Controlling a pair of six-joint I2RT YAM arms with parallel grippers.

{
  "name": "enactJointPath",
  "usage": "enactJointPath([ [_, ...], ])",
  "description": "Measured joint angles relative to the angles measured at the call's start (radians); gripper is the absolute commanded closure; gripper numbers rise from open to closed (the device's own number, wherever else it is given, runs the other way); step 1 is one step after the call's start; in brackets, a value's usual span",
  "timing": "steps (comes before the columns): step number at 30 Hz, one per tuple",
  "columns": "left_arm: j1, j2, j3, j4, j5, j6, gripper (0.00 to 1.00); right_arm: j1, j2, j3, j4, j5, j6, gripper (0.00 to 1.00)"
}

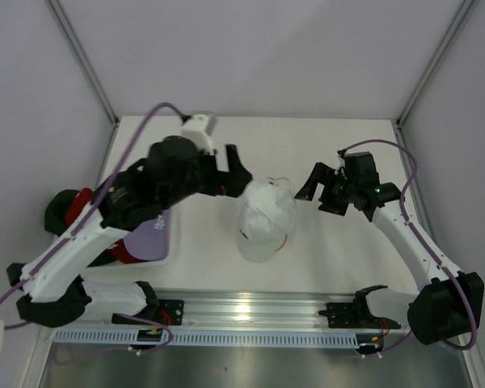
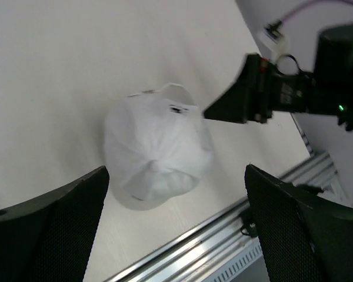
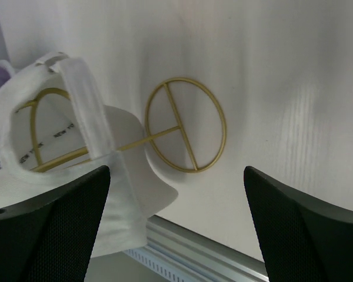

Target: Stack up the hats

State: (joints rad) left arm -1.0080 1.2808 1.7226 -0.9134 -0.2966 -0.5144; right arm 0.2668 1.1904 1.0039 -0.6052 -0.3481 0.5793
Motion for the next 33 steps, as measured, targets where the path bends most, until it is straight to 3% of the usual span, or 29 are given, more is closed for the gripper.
enactJointPath([
  [7, 0.352, -0.365, -0.288, -0.040, 0.009, -0.135, 0.01, -0.050, 0.002, 0.031, -0.048, 0.064, -0.041, 0.01],
  [12, 0.498, -0.476, -0.330, -0.164, -0.060, -0.167, 0.00, -0.101, 0.000, 0.119, -0.062, 0.050, -0.080, 0.00],
  [22, 0.629, -0.446, -0.479, -0.248, -0.083, -0.166, 0.01, -0.054, 0.142, 0.369, -0.014, -0.023, -0.169, 0.02],
  [33, 0.649, -0.397, -0.472, -0.214, -0.065, -0.133, 0.00, 0.047, 0.388, 0.431, -0.086, 0.057, -0.243, 0.19],
])
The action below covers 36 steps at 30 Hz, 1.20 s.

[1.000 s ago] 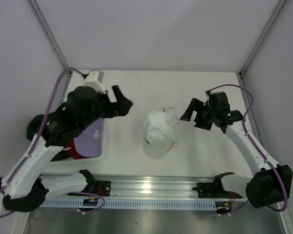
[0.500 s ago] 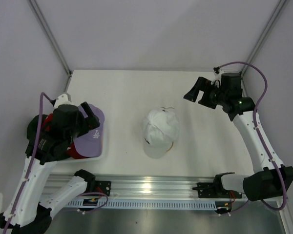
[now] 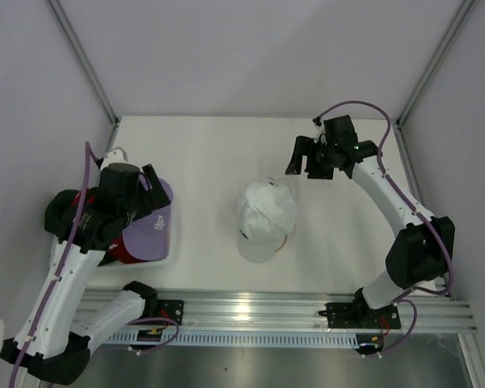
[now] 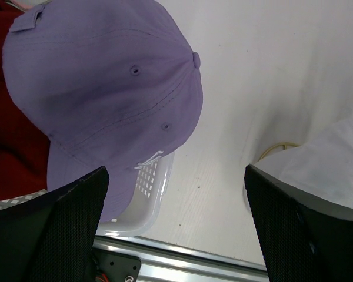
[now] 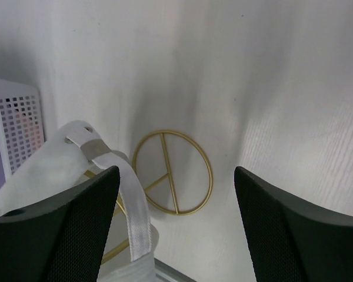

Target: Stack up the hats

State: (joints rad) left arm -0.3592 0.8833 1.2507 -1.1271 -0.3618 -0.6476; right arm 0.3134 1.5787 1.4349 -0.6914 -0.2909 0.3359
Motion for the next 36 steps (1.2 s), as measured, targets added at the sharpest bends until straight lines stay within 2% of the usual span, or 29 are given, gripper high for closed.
enactJointPath([
  [16, 0.020, 0.030, 0.023, 0.012, 0.004, 0.045, 0.00, 0.015, -0.121, -0.180, 0.069, -0.014, 0.008, 0.25],
  [24, 0.032, 0.098, 0.072, 0.014, -0.007, 0.074, 0.01, 0.028, -0.121, -0.251, 0.121, -0.020, 0.007, 0.41],
  [31, 0.028, 0.230, 0.210, -0.021, -0.115, 0.172, 0.03, 0.036, -0.119, -0.299, 0.161, 0.053, 0.011, 0.57],
  [36, -0.034, 0.328, 0.293, -0.042, -0.179, 0.241, 0.06, 0.031, -0.119, -0.387, 0.192, 0.073, 0.034, 0.59],
])
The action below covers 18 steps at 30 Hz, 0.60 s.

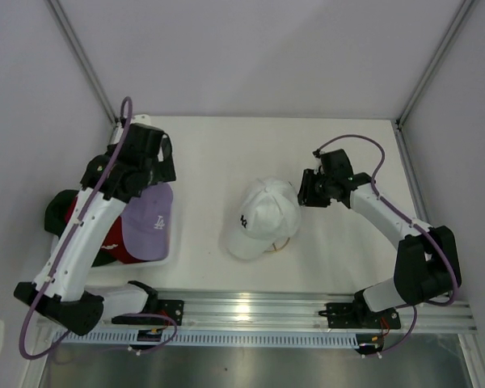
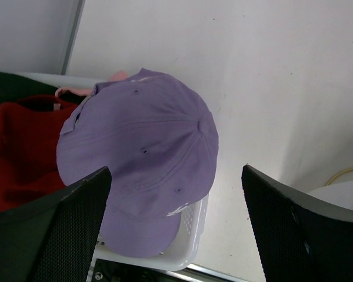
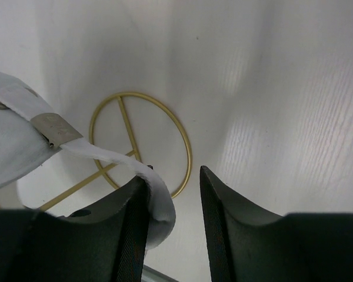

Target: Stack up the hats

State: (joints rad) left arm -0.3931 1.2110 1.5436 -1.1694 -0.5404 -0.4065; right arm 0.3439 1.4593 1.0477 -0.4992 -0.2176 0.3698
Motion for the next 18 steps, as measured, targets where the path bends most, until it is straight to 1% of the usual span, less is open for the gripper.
enactJointPath([
  [6, -0.073, 0.114, 0.032, -0.026, -0.043, 0.041, 0.06, -0.005, -0.001, -0.050, 0.023, -0.005, 0.030, 0.59],
  [10, -0.081, 0.169, 0.026, -0.056, -0.062, 0.044, 0.06, -0.006, -0.001, -0.052, 0.041, -0.011, 0.038, 0.59],
  [18, -0.083, 0.210, -0.018, -0.069, -0.111, 0.076, 0.09, -0.006, -0.005, -0.068, 0.064, -0.017, 0.048, 0.57],
])
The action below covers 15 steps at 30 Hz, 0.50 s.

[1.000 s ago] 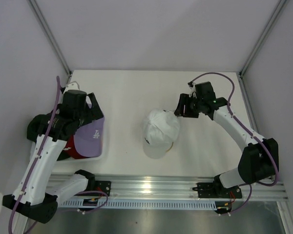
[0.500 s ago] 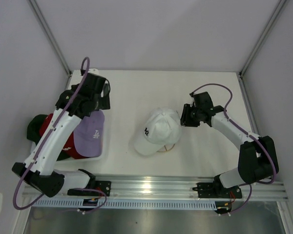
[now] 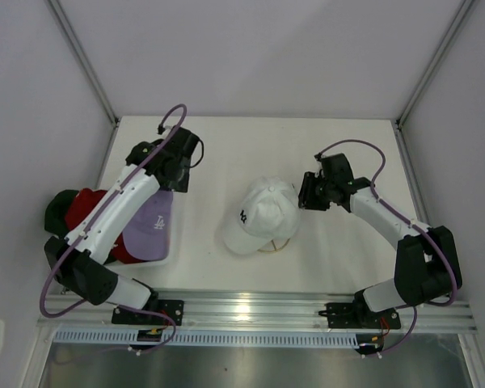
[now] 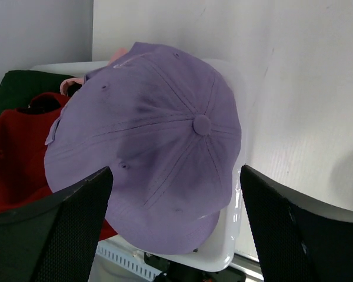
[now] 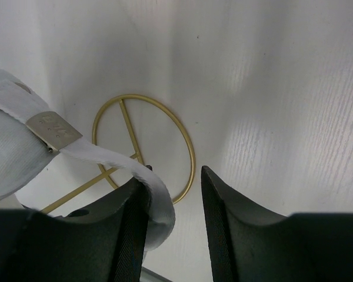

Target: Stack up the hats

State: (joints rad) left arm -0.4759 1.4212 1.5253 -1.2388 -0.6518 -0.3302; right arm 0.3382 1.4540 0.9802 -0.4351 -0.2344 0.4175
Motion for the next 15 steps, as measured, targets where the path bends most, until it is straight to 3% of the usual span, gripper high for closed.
enactJointPath([
  [2, -0.001, 0.018, -0.024, 0.004, -0.012, 0.000, 0.11, 0.000, -0.002, -0.001, 0.000, 0.000, 0.001, 0.56],
  [4, -0.003, 0.033, -0.060, 0.011, -0.027, -0.005, 0.28, 0.000, -0.006, -0.001, -0.001, 0.001, 0.000, 0.56],
  [11, -0.006, 0.041, -0.108, 0.030, -0.058, -0.019, 0.72, -0.001, -0.031, -0.001, -0.001, 0.002, 0.000, 0.56],
  [12, -0.006, 0.040, -0.108, 0.034, -0.060, -0.019, 0.84, -0.001, -0.032, -0.001, -0.001, 0.002, 0.000, 0.55],
  [15, -0.006, 0.029, -0.108, 0.047, -0.057, -0.018, 0.99, -0.002, -0.033, -0.001, -0.002, 0.002, 0.000, 0.55],
])
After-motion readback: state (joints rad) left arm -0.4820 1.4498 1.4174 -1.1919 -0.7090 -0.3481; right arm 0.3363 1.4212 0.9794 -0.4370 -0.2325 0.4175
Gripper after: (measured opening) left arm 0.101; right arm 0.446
